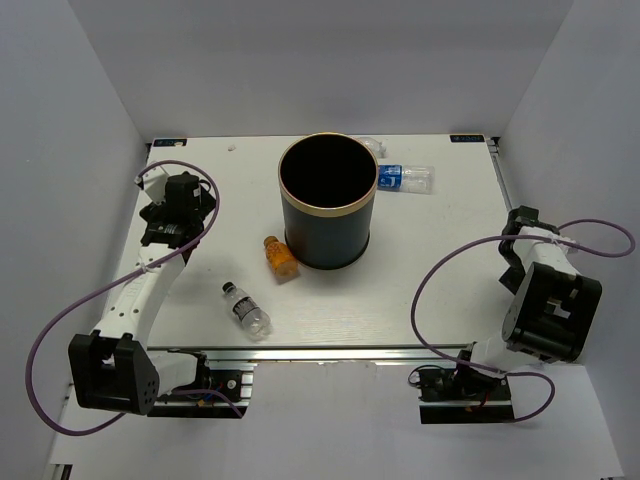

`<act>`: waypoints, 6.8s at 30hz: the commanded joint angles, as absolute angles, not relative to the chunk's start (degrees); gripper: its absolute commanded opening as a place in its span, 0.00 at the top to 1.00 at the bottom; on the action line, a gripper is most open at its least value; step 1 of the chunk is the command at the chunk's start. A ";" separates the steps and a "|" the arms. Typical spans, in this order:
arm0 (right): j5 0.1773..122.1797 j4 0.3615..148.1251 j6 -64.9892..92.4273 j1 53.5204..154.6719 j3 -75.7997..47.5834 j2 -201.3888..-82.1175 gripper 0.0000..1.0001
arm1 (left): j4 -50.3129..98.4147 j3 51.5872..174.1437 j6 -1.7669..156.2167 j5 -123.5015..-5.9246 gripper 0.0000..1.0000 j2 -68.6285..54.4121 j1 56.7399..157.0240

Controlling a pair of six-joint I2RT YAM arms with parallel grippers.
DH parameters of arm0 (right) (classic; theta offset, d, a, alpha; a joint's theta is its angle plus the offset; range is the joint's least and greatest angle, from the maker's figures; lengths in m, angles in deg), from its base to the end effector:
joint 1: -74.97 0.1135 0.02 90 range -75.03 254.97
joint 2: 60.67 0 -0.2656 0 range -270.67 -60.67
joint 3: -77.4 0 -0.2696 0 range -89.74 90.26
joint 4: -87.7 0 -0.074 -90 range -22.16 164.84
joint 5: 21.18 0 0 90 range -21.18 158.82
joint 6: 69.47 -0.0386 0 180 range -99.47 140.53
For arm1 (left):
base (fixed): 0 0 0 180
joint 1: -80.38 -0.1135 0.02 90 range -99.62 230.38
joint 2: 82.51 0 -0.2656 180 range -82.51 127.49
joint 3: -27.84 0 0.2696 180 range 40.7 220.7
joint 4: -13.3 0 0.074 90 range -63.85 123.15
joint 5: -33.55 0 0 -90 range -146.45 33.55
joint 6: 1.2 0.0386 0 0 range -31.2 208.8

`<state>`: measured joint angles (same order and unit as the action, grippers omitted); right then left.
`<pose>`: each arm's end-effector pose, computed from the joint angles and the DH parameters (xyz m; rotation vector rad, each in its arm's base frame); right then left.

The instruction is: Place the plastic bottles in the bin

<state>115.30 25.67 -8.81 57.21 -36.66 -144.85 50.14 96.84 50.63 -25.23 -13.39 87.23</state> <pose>0.2449 -0.1078 0.1942 1.1604 2.4173 -1.1218 0.2808 -0.0136 0.2968 -0.8462 1.9372 0.1404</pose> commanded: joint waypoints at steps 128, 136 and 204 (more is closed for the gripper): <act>94.92 51.99 30.72 56.34 -16.54 -152.68 0.11 | 30.02 138.43 56.99 -57.24 0.41 11.53 107.72; 101.78 48.04 32.93 55.55 -14.42 -162.17 0.11 | 41.53 153.00 61.55 -54.70 0.02 16.70 107.80; 51.93 72.55 13.59 104.15 -2.20 -143.21 0.11 | 42.24 90.53 40.20 -61.90 0.02 -2.80 87.67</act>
<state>47.54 70.15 15.10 104.40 -3.37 -146.73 43.19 91.07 40.91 -60.83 -3.99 85.46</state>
